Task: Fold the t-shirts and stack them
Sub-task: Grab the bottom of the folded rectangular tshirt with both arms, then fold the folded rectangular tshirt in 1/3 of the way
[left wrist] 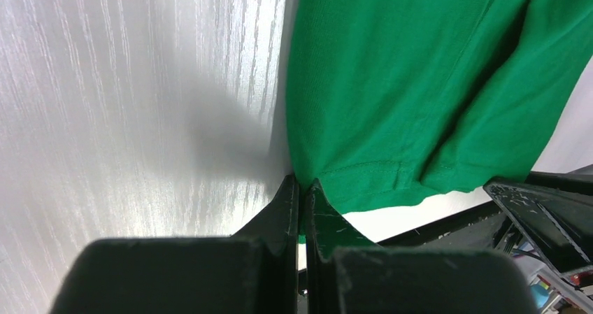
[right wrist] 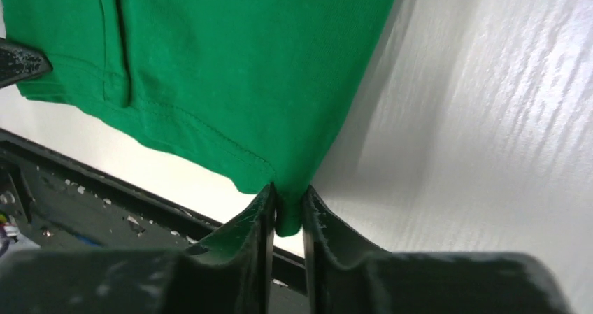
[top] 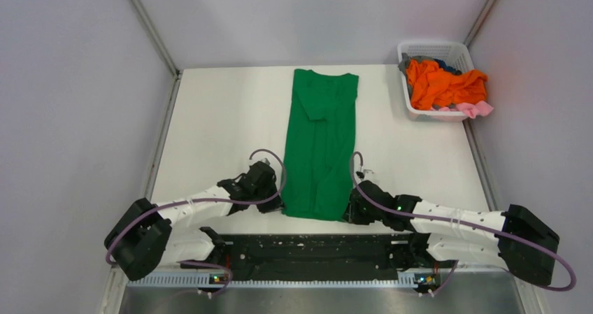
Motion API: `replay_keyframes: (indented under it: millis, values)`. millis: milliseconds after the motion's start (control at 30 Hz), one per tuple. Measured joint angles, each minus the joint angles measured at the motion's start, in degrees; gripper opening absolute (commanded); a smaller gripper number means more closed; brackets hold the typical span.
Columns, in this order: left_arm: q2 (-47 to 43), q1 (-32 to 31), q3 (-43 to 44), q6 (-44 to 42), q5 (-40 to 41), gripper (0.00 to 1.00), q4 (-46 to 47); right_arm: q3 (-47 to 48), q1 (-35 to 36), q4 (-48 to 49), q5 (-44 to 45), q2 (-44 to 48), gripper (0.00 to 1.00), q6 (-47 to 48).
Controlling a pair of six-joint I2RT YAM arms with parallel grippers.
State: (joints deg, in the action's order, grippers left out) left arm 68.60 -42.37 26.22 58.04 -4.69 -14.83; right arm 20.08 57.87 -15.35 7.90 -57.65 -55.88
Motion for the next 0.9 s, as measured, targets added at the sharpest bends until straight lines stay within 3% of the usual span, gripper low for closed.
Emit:
replay_keyframes:
  millis: [67,467,633,900]
  values:
    - [-0.57,-0.11,-0.48,0.42,-0.31,0.00,0.09,-0.61,0.00,0.96,-1.27,-0.11,0.00,-0.31]
    - [-11.67,-3.23,-5.53,3.50,-6.43,0.00,1.53,0.90,1.36,-4.87,-4.76,6.82,0.00,0.50]
    - [-6.54,-2.25,1.18,1.16,-7.93,0.00,1.70,7.21,-0.39,-5.29,-1.75,4.66,0.00,3.30]
    - [6.38,6.78,19.12,-6.01,-8.63,0.00,1.25,16.57,-13.49,-4.81,-1.40,-2.95,0.00,11.02]
